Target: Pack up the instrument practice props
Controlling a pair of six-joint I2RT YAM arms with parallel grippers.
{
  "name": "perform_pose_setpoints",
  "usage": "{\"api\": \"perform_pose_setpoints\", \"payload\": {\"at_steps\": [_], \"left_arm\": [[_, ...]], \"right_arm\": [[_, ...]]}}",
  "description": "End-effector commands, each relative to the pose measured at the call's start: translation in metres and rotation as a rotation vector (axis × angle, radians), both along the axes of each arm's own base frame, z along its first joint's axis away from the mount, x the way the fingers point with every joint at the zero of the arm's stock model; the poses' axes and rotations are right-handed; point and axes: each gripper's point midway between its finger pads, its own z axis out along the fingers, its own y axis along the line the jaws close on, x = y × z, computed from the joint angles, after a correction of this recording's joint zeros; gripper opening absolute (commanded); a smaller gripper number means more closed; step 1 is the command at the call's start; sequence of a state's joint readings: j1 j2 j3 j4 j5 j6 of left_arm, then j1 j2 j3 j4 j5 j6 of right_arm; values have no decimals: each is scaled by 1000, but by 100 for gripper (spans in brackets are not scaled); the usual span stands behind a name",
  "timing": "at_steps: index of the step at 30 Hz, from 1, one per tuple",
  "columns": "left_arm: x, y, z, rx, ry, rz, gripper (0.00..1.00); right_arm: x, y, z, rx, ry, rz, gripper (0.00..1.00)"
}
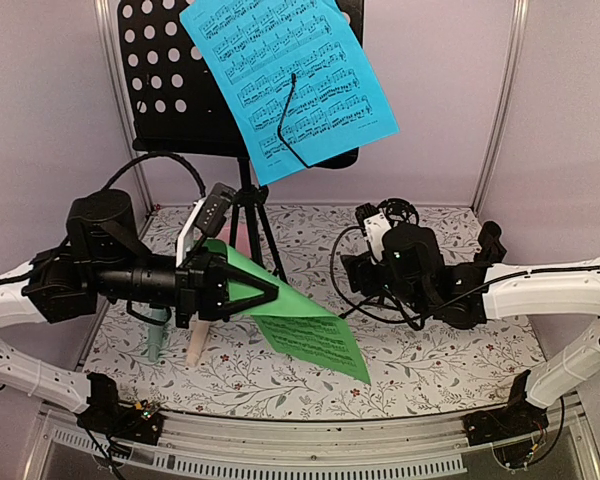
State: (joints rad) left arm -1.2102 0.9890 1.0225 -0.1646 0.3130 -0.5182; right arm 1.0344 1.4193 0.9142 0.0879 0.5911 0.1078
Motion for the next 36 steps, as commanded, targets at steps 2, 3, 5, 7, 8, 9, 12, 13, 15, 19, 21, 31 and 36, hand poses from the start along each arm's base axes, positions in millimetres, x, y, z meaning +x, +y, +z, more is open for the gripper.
{"api": "perform_pose_setpoints", "payload": {"at_steps": [2, 3, 5, 7, 8, 9, 12, 13, 15, 19, 21, 31, 36], "left_arm": [[-7, -14, 4, -50, 78, -46, 0], [0, -16, -1, -45, 105, -8, 0], [15, -23, -14, -16, 126, 66, 0], [30, -32, -38, 75, 116, 127, 0], [38, -38, -53, 122, 117, 143, 0], [47, -42, -71, 164, 133, 156, 0], [77, -48, -124, 271, 192, 199, 0], [90, -46, -141, 299, 218, 223, 0], [111, -43, -169, 330, 267, 237, 0], [143, -43, -215, 407, 305, 253, 0], [151, -48, -242, 484, 315, 254, 0], [156, -69, -308, 569, 422, 194, 0], [159, -69, -300, 550, 413, 214, 3]], "right_arm": [[-3, -14, 17, 28, -45, -40, 77], [-3, -16, 18, 32, -48, -44, 77], [-3, -16, 19, 36, -51, -45, 77], [-3, -16, 19, 35, -51, -43, 77], [-4, -16, 19, 34, -51, -40, 77], [-3, -16, 18, 33, -49, -40, 77], [-4, -15, 19, 33, -49, -38, 77], [-3, -15, 18, 33, -47, -39, 77], [-3, -15, 17, 32, -47, -37, 77], [-3, -13, 13, 23, -40, -31, 77], [-3, -12, 12, 19, -38, -30, 77], [-3, -10, 10, 13, -32, -24, 77], [-3, -8, 8, 9, -28, -16, 77]]}}
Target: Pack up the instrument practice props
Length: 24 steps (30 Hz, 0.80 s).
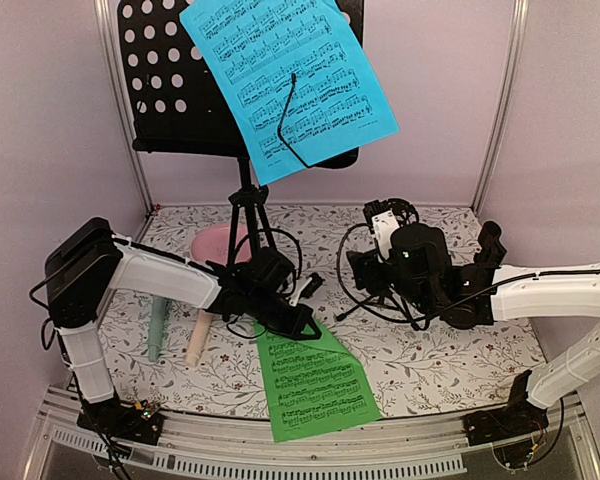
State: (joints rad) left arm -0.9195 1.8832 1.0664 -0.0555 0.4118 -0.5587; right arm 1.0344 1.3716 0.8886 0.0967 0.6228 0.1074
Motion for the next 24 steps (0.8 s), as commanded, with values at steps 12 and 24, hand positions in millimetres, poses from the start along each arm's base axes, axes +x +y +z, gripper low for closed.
{"api": "perform_pose_setpoints", "payload": {"at_steps": [12, 24], "left_arm": [[27, -20, 63, -118, -139, 64, 39], [20, -1, 123, -109, -297, 122, 99]], "right_arm": [[-2, 4, -1, -9, -2, 16, 77], [-8, 10, 5, 25, -4, 75, 77]]}}
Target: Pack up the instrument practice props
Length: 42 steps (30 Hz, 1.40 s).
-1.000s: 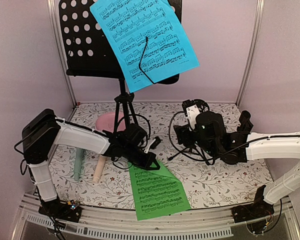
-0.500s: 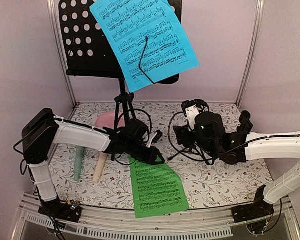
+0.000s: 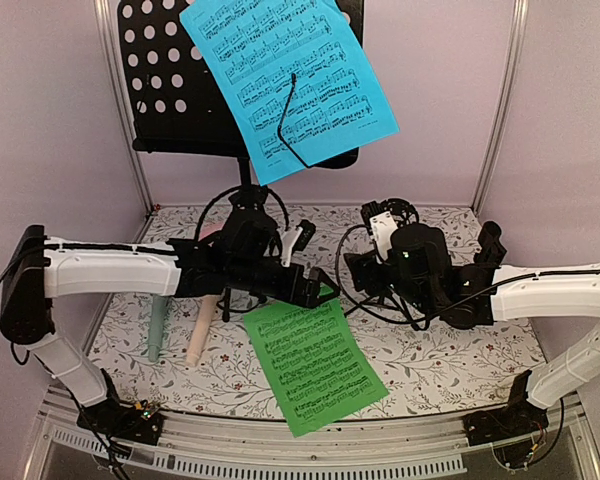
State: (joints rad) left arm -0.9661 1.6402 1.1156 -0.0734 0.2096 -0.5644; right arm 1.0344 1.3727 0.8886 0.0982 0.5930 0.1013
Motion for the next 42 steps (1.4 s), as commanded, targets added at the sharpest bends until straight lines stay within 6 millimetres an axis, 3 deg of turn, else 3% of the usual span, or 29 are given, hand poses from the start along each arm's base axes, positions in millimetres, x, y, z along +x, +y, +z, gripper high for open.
{"api": "perform_pose_setpoints", "payload": {"at_steps": [1, 7, 10, 17, 20, 21, 25, 28, 34, 37, 42], "left_arm": [[1, 5, -2, 48, -16, 15, 99], [-14, -14, -27, 79, 51, -68, 99], [-16, -12, -21, 113, -11, -16, 98], [-28, 19, 10, 132, -241, 108, 92], [-40, 43, 47, 58, -473, 201, 99], [-46, 51, 51, 30, -505, 201, 99], [-65, 70, 83, -84, -553, 144, 99], [-89, 87, 119, -288, -623, 86, 99], [-125, 110, 187, -514, -756, -31, 99], [-129, 116, 212, -579, -795, -29, 98], [-118, 120, 255, -621, -807, 58, 93]], "right_arm": [[-5, 6, 7, 24, -11, 46, 77], [-8, 7, 8, 34, -7, 63, 77], [-8, 9, 8, 33, -10, 73, 77], [-13, 14, 11, 54, -3, 111, 77], [-20, 20, 15, 85, -1, 170, 77], [-25, 24, 18, 96, -3, 205, 77], [-45, 36, 32, 144, -13, 354, 77], [-59, 39, 41, 175, -31, 436, 77], [-68, 37, 50, 206, -66, 483, 77], [-67, 39, 48, 200, -63, 482, 77], [-65, 42, 42, 186, -53, 485, 77]]}}
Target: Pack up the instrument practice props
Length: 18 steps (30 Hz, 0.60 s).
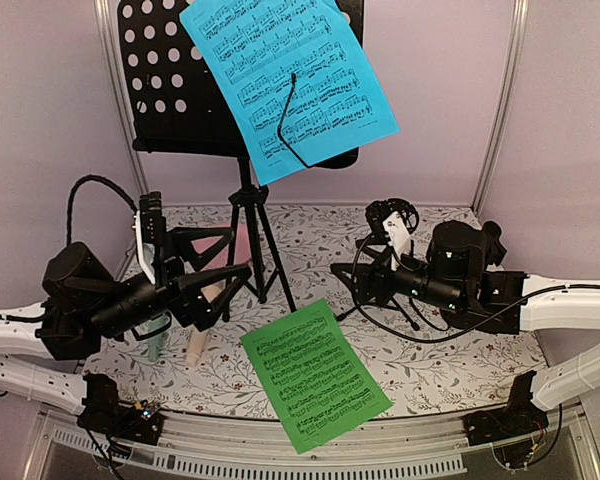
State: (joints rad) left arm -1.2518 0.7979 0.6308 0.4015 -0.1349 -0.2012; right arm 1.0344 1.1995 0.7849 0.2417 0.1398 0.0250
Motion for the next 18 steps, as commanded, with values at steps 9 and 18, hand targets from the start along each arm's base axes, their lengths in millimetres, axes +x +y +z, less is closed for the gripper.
{"api": "perform_pose_setpoints", "payload": {"at_steps": [9, 18], "left_arm": [[51, 34, 108, -172, 68, 310, 90], [67, 45, 103, -101, 54, 382, 90]], "right_arm": [[-5, 4, 1, 8, -16, 33, 77], [-35, -28, 61, 116, -124, 94, 79]]}}
